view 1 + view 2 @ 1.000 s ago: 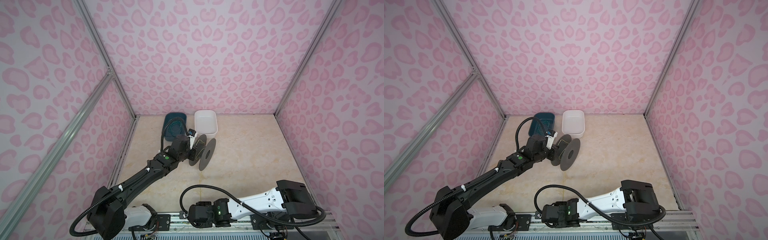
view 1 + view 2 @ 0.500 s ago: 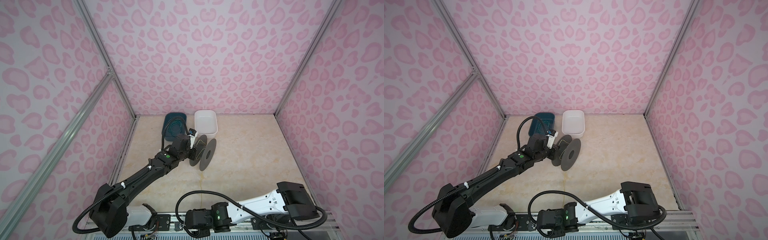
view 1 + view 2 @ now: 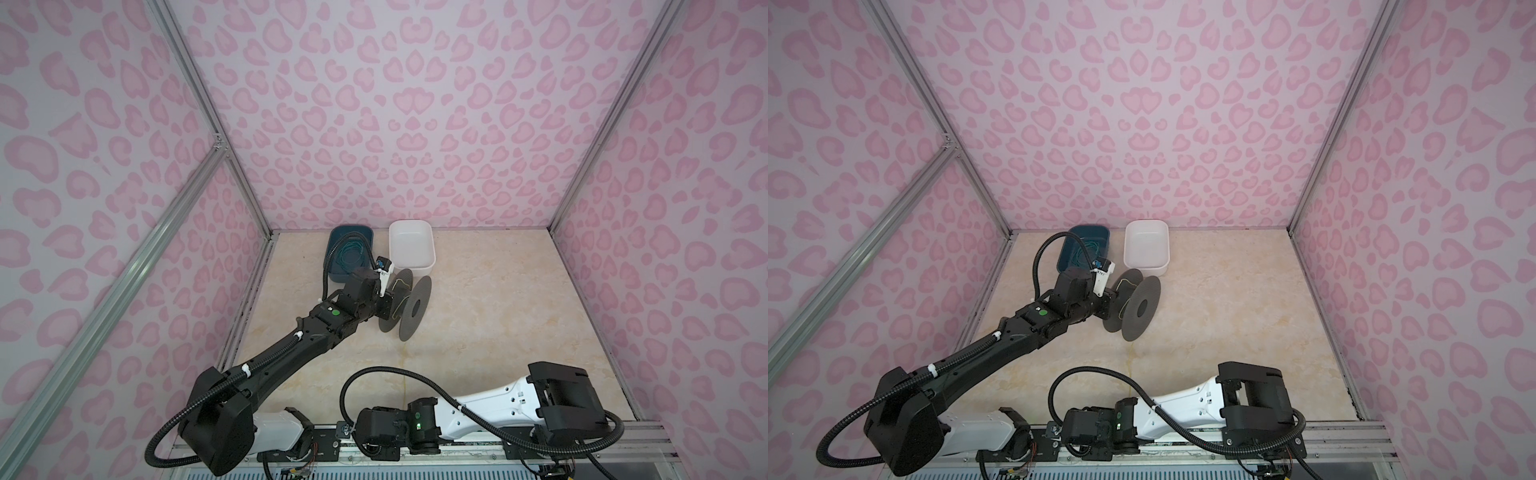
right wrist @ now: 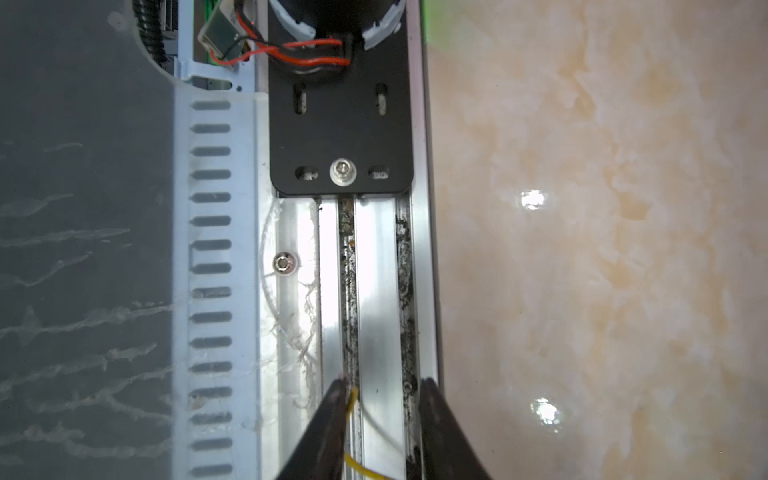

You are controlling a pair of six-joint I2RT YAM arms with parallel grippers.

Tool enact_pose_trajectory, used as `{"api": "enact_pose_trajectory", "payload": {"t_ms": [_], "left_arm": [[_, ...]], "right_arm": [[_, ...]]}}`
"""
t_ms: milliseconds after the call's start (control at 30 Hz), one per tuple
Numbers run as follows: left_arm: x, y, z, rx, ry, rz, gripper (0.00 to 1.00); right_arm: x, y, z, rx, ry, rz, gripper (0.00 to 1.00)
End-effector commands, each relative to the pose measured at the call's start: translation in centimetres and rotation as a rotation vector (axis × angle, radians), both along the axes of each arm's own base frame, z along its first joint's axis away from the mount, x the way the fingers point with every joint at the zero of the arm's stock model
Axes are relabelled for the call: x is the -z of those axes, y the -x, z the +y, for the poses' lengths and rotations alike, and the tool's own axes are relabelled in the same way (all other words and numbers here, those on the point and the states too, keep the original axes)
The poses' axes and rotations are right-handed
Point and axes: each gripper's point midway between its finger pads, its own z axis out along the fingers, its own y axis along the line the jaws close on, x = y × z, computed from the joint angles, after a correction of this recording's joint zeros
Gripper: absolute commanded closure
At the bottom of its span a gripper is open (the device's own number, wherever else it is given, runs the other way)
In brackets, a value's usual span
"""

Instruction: Wrap the cables

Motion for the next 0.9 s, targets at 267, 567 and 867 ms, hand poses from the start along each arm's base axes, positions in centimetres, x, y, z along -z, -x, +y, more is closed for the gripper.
{"api": "enact_pose_trajectory", "payload": {"t_ms": [267, 567, 867], "left_arm": [[-3.3, -1.1, -0.6, -0.011, 0.080, -0.091, 0.97], [-3.7, -1.1, -0.6, -0.013, 0.074, -0.096, 0.97], [-3.2, -2.9, 1.0, -0.152, 0.040, -0.106, 0.97]], "right_arm": [[0.9, 0.2, -0.9, 0.028, 0.014, 0.048, 0.72], [-0.3, -4.0, -1.7, 0.157, -0.018, -0.044, 1.00], [-12.3, -7.0, 0.8, 0.218, -0.305, -0.094, 1.00]]}}
